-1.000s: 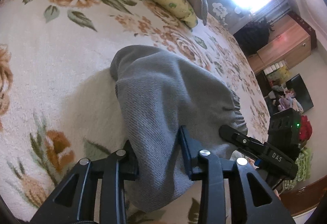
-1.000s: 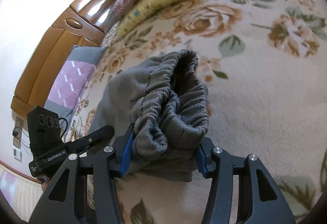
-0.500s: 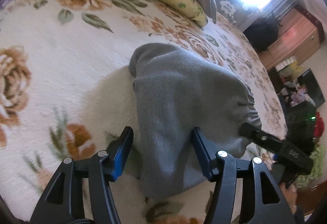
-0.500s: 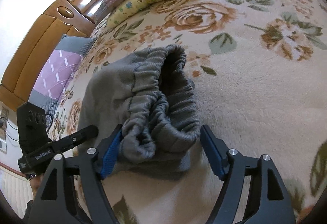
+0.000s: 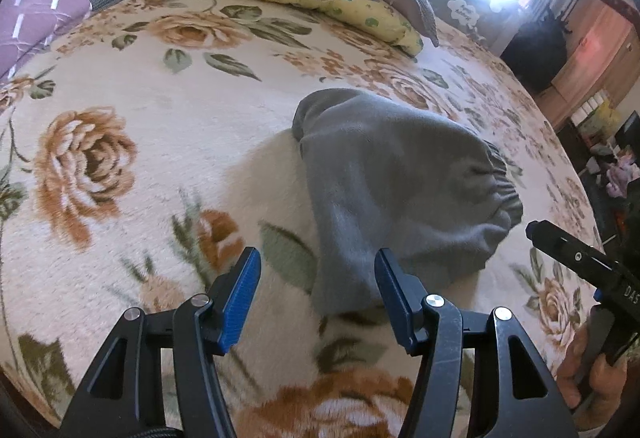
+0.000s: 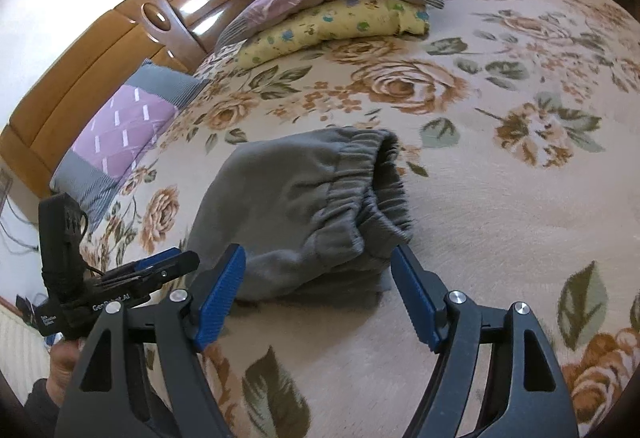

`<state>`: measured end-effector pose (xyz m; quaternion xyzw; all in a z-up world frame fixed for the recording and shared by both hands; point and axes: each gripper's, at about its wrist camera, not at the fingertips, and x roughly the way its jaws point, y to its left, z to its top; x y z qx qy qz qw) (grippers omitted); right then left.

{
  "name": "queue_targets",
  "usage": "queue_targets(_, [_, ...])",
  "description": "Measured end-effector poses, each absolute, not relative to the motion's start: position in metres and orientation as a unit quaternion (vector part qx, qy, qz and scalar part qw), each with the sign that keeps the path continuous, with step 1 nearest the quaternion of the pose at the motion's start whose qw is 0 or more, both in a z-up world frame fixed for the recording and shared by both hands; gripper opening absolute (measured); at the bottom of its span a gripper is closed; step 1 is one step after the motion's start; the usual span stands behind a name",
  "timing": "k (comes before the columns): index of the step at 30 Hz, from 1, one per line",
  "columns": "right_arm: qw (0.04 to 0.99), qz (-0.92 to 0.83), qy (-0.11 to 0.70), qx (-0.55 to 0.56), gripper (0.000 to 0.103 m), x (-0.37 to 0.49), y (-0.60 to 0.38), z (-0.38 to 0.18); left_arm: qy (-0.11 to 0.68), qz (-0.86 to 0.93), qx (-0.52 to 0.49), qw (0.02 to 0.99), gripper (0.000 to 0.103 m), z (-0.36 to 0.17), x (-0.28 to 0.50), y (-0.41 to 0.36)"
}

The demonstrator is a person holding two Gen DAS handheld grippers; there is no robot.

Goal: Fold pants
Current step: 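Open both tools and pull them back from the folded pants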

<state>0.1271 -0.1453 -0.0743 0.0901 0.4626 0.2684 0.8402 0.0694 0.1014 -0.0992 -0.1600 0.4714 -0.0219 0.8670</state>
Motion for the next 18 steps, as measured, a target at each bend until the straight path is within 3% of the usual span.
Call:
queue_targets(4, [0.841,0.276,0.46,0.069,0.086,0.118,-0.14,-0.071,0.468,-0.014,-0.145,0.872,0.063,-0.094,0.06,0.097])
queue_targets(18, [0.833,0.316,0.453,-0.023,0.091,0.1,-0.122,-0.07,0.458,0.015,-0.087,0.884,0.073,-0.081,0.041,0.083])
